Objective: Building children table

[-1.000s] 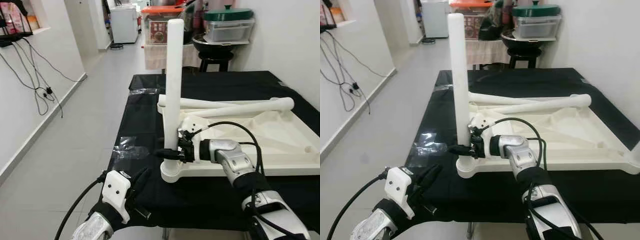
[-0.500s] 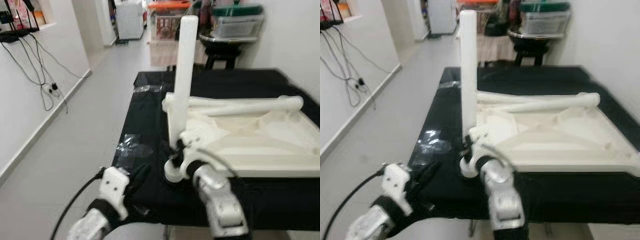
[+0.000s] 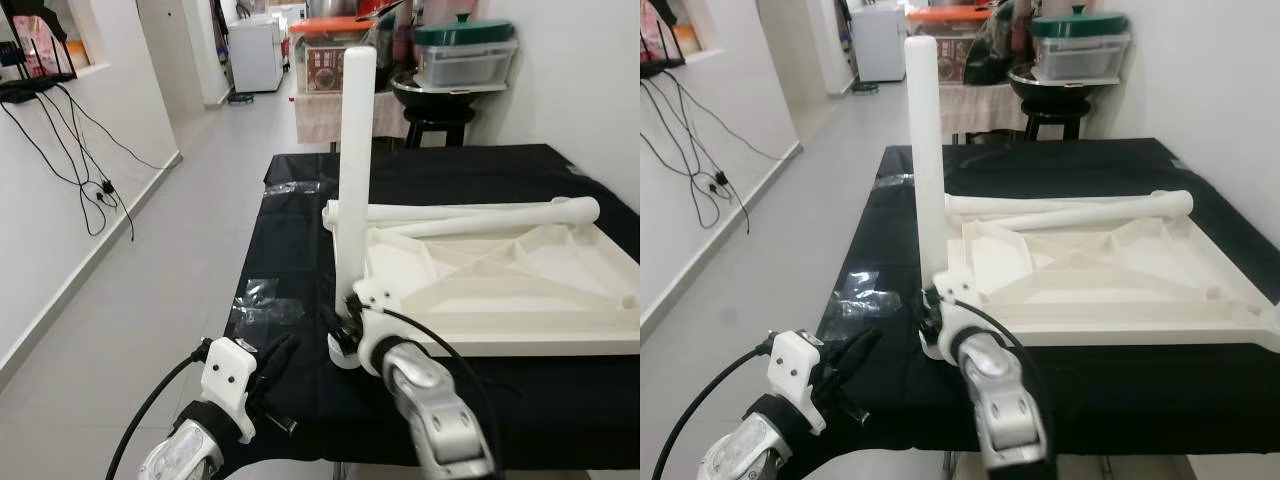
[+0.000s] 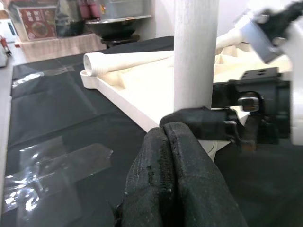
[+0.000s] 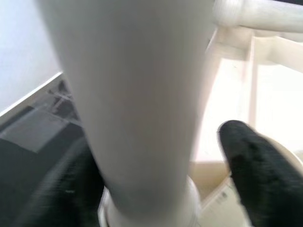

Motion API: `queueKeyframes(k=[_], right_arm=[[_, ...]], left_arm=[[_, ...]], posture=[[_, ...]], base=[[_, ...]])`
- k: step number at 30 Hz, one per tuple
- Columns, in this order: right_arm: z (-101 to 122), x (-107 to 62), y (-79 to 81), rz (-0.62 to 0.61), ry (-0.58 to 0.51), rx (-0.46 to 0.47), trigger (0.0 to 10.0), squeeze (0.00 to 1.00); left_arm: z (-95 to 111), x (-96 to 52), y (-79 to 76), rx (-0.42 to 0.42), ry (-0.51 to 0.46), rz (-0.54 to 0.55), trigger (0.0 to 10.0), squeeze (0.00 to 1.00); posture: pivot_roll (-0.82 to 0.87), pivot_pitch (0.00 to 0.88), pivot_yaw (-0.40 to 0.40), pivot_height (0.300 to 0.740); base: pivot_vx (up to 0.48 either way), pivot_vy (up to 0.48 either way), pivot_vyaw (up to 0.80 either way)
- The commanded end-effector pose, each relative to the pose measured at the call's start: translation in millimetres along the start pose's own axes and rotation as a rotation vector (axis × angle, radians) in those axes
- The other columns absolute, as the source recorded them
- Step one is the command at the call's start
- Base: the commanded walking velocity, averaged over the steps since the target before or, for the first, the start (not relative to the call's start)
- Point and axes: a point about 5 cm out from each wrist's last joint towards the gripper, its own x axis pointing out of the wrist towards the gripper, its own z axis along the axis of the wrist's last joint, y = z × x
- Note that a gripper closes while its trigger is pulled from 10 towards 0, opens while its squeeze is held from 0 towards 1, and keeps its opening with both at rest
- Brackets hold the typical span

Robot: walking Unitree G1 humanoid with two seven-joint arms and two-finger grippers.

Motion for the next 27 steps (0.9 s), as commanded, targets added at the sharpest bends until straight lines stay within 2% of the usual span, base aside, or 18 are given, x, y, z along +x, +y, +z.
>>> queueKeyframes(k=[1,4,6,7,11,14,17,18,19,22,24,27], right_arm=[[7.9,-4.9,-5.8,-0.005,-0.05,-0.007,10.0,1.0],[4.1,-23.4,-16.0,0.04,-0.122,-0.03,10.0,1.0],[4.1,-23.4,-16.0,0.04,-0.122,-0.03,10.0,1.0],[1.5,-35.5,-18.4,0.064,-0.147,-0.065,10.0,1.0],[-2.0,-42.9,-21.1,0.066,-0.149,-0.083,10.0,1.0],[-9.5,-51.9,-31.7,0.001,-0.118,-0.063,10.0,1.0],[-11.7,-53.3,-35.3,-0.027,-0.109,-0.046,10.0,1.0],[-13.1,-53.5,-40.6,-0.064,-0.109,-0.006,10.0,0.64],[-14.0,-53.8,-44.0,-0.084,-0.116,0.032,10.0,0.0],[-14.3,-54.8,-46.6,-0.099,-0.134,0.064,10.0,0.0],[-14.0,-55.8,-46.8,-0.099,-0.144,0.058,10.0,0.0],[-13.8,-55.4,-47.0,-0.101,-0.148,0.057,10.0,0.0]], left_arm=[[-2.5,-0.5,3.6,-0.02,0.019,-0.001,10.0,0.0],[1.3,1.0,8.2,-0.065,0.008,-0.011,10.0,0.0],[1.3,1.0,8.2,-0.065,0.008,-0.011,10.0,0.0],[7.4,0.6,11.2,-0.077,-0.019,0.005,10.0,0.0],[12.6,0.6,12.4,-0.115,-0.044,-0.005,10.0,0.0],[21.5,0.3,26.5,-0.094,-0.064,0.098,10.0,0.0],[23.6,0.0,31.5,-0.09,-0.069,0.138,10.0,0.0],[21.5,-0.5,41.0,-0.073,-0.032,0.238,10.0,0.0],[19.4,-1.6,45.4,-0.084,-0.015,0.283,10.0,0.0],[14.4,-2.7,46.5,-0.098,0.017,0.314,10.0,0.0],[10.0,-0.9,38.6,-0.092,0.04,0.294,10.0,0.0],[8.4,0.7,34.9,-0.073,0.049,0.287,10.0,0.0]], posture=[[-0.01,0.0,0.033,0.74],[-0.05,0.0,0.045,0.74],[-0.05,0.0,0.045,0.74],[-0.06,0.0,0.047,0.74],[-0.07,0.0,0.048,0.74],[-0.07,0.0,0.05,0.74],[-0.07,0.0,0.051,0.74],[-0.07,0.0,0.052,0.74],[-0.07,0.0,0.05,0.74],[-0.07,0.0,0.052,0.74],[-0.08,0.0,0.054,0.74],[-0.08,0.0,0.058,0.74]], base=[[0.0,0.0,0.0],[0.0,0.0,0.0],[0.0,0.0,0.0],[0.0,0.0,0.0],[0.0,0.0,0.0],[0.0,0.0,0.0],[0.0,0.0,0.0],[0.0,0.0,0.0],[0.0,0.0,0.0],[0.0,0.0,0.0],[0.0,0.0,0.0],[0.0,0.0,0.0]])
